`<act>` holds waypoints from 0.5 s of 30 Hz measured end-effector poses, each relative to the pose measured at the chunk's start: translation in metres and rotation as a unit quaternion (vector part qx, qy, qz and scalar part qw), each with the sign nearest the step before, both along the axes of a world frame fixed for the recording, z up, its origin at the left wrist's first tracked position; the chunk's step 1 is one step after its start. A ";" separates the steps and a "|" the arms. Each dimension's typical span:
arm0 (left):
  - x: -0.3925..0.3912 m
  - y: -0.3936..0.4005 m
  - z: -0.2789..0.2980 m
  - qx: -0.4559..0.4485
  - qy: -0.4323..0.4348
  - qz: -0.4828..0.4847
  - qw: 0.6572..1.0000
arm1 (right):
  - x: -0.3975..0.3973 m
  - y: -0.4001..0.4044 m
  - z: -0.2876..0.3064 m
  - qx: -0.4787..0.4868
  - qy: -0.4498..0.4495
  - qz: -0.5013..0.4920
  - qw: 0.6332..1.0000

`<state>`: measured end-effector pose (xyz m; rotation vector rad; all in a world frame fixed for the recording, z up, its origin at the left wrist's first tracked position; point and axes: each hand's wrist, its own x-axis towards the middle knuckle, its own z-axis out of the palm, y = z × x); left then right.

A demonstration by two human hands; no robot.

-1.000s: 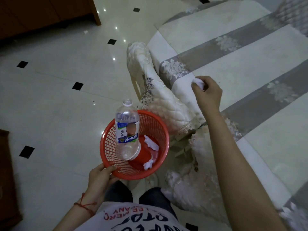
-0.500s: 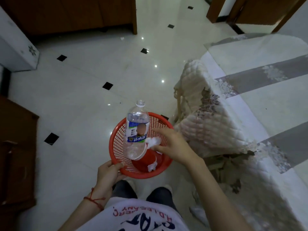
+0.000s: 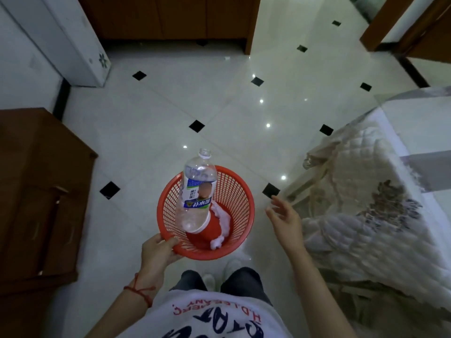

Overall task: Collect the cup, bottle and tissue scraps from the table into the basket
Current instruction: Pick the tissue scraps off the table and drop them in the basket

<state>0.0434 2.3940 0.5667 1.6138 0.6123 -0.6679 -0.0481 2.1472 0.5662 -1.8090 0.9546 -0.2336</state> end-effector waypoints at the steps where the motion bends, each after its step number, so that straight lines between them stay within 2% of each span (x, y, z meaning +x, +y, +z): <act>1: 0.008 -0.003 -0.002 0.001 0.003 0.007 1.000 | 0.004 -0.006 -0.009 0.022 0.012 -0.016 1.000; 7: 0.075 -0.039 -0.014 0.000 0.029 0.031 0.999 | 0.037 -0.054 -0.074 0.139 0.110 -0.078 0.981; 12: 0.154 -0.089 -0.017 0.012 0.015 0.033 0.999 | 0.070 -0.109 -0.115 0.237 0.205 -0.131 0.941; 15: 0.205 -0.124 -0.012 0.015 0.000 0.035 0.999 | 0.100 -0.146 -0.121 0.259 0.243 -0.136 0.925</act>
